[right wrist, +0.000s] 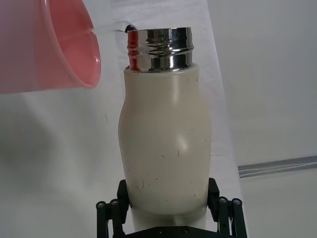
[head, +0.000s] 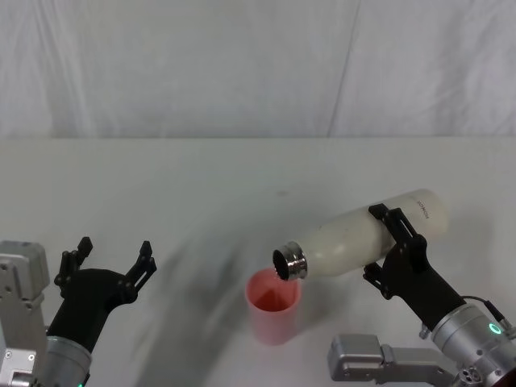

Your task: Grasp the thermos with one hand and pour water into the cup lid.

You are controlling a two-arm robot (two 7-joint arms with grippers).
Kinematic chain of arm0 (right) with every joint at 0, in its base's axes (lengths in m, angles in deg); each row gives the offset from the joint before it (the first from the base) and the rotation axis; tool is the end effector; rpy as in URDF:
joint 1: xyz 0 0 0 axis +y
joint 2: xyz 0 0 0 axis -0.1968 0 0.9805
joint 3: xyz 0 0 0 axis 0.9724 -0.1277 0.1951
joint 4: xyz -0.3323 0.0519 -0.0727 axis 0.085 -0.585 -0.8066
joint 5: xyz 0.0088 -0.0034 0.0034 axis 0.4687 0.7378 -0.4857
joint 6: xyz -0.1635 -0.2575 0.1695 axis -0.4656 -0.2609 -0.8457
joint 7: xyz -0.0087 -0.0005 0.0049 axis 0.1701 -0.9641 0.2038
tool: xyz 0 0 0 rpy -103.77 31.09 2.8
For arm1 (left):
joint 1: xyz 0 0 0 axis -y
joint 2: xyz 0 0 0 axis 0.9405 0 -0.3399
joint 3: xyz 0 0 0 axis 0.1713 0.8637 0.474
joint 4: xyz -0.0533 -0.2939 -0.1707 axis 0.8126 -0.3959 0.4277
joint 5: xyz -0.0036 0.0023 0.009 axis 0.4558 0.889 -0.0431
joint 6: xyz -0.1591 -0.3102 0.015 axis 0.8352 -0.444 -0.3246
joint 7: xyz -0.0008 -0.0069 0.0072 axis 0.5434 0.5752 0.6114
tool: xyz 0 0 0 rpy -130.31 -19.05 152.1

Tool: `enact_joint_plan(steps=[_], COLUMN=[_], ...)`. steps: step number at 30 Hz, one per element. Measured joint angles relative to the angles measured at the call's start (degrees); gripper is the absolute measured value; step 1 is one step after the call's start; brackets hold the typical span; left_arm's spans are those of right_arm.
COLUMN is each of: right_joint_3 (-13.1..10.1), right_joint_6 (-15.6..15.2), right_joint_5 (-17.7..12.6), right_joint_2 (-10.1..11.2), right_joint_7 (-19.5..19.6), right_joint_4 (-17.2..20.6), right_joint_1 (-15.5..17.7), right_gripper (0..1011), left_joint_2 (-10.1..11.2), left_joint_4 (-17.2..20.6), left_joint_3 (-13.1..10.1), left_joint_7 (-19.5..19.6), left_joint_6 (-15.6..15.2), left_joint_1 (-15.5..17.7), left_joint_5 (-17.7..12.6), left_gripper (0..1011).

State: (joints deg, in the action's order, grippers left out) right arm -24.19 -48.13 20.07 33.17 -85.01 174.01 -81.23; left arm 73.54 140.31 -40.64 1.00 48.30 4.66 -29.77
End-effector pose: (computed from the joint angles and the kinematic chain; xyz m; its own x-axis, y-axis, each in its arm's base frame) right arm 0.3331 0.0342 -0.3295 0.0498 -0.1502 0.9874 0.8739 0.4852 0.0298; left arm 0.2792 0.0462 -0.3358 0.1244 0.9917 -0.0325 -0.9921 0.1239 -0.0176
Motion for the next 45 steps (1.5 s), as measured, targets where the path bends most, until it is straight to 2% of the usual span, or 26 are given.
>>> enact_joint_plan(steps=[19,45], right_joint_3=[-0.22,-0.28], right_joint_6=[0.34,0.10], right_joint_5=[-1.60,-1.14], right_joint_2=[-0.36,-0.05], right_joint_7=[-0.18,-0.15], right_joint_4=[-0.85,-0.96], right_joint_1=[-0.53,-0.19], right_gripper=[952,952], left_joint_2=[0.00,0.00], left_joint_4=[0.00,0.00], left_joint_3=[0.00,0.00], left_joint_7=[0.00,0.00], left_joint_6=[0.00,0.00], left_joint_1=[0.00,0.00], left_joint_5=[0.00,0.00], left_gripper=[1001,1001])
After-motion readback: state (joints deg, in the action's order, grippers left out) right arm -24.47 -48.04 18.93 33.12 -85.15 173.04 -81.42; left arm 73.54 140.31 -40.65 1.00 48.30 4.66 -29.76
